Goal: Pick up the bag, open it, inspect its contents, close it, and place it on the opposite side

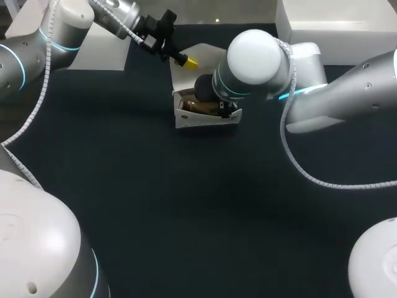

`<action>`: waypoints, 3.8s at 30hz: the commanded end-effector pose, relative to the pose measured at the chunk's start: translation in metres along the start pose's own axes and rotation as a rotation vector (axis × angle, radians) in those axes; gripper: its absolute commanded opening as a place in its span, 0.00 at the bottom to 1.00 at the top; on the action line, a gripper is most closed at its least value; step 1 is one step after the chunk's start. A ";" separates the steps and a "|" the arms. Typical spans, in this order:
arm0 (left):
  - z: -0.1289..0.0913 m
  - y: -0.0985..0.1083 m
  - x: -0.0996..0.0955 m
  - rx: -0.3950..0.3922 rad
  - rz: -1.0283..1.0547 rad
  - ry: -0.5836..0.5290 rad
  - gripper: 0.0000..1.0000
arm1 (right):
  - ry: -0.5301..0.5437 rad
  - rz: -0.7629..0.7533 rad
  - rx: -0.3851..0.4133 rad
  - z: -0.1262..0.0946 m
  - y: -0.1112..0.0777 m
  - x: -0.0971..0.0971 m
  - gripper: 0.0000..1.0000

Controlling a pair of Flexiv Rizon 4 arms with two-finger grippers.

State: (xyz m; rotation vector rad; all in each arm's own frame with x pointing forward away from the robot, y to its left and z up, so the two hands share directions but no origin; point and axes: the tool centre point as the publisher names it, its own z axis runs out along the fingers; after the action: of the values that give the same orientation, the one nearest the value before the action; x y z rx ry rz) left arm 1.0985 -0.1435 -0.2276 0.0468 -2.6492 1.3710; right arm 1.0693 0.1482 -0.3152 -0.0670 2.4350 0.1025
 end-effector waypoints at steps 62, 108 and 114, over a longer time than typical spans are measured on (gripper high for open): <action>0.006 0.004 -0.004 -0.092 0.086 -0.150 0.00 | -0.432 0.037 -0.022 -0.108 -0.001 -0.035 0.37; 0.030 0.053 -0.040 -0.130 0.380 -0.409 0.00 | -0.346 0.061 -0.022 -0.095 -0.007 0.019 0.00; 0.035 0.059 -0.051 -0.141 0.463 -0.418 0.00 | -0.339 0.054 0.004 -0.086 0.000 0.042 0.00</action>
State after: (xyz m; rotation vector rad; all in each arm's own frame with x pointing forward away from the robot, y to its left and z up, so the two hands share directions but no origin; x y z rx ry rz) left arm 1.1332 -0.1382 -0.2946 -0.3420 -3.2532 1.3909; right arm 0.9860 0.1344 -0.2678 0.0055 2.1788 0.1373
